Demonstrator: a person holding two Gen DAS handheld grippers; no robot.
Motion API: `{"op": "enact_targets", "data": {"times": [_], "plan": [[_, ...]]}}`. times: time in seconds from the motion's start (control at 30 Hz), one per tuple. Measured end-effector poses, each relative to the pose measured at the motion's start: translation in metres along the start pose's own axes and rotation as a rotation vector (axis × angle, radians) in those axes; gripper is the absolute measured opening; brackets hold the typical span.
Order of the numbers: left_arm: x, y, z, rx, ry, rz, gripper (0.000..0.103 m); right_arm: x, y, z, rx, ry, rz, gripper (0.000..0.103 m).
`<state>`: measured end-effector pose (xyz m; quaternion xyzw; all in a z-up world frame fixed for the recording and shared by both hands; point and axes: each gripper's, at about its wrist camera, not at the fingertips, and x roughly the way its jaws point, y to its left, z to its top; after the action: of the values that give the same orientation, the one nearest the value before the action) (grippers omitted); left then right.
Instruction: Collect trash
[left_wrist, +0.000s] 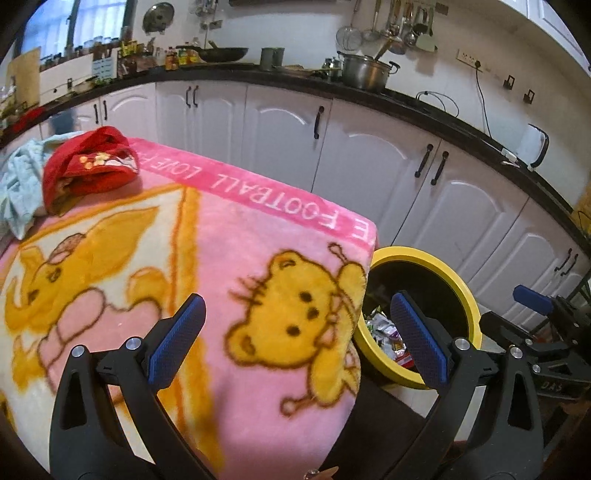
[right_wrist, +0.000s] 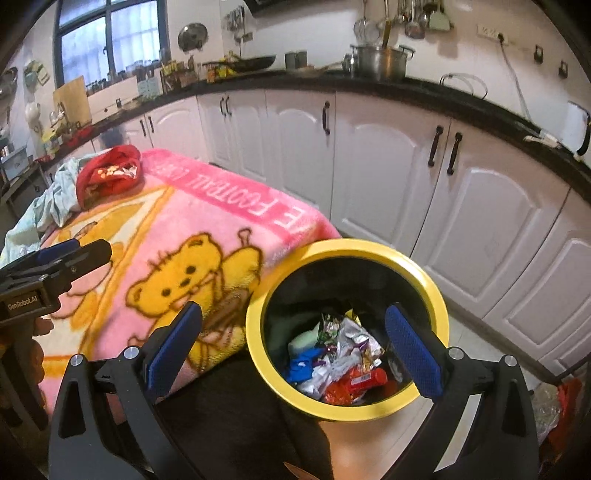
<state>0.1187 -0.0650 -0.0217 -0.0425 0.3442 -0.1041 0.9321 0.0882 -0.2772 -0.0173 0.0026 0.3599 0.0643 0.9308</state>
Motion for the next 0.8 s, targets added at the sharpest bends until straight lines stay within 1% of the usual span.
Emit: {"op": "enact_targets", "data": {"times": [0.13, 0.23, 0.33, 0.37, 0.53, 0.67, 0.8], "plan": [[-0.014, 0.001, -0.013, 0.007, -0.040, 0.008, 0.092, -0.019, 0.008, -0.013, 0.010, -0.085, -0.027, 0.097], [-0.025, -0.002, -0.025, 0.007, -0.085, 0.017, 0.092, -0.036, 0.012, -0.030, 0.024, -0.175, -0.047, 0.097], [-0.038, -0.004, -0.038, 0.015, -0.142, 0.034, 0.092, -0.048, 0.019, -0.039, -0.006, -0.256, -0.070, 0.097], [-0.041, -0.005, -0.040, 0.015, -0.152, 0.037, 0.092, -0.054, 0.023, -0.043, -0.019, -0.301, -0.077, 0.097], [-0.060, -0.006, -0.060, 0.030, -0.240, 0.050, 0.092, -0.072, 0.031, -0.061, -0.038, -0.418, -0.100, 0.097], [-0.069, -0.004, -0.074, 0.016, -0.275, 0.036, 0.092, -0.072, 0.029, -0.072, -0.015, -0.422, -0.091, 0.097], [-0.073, -0.005, -0.083, 0.024, -0.301, 0.065, 0.092, -0.069, 0.030, -0.077, -0.011, -0.420, -0.105, 0.097]]}}
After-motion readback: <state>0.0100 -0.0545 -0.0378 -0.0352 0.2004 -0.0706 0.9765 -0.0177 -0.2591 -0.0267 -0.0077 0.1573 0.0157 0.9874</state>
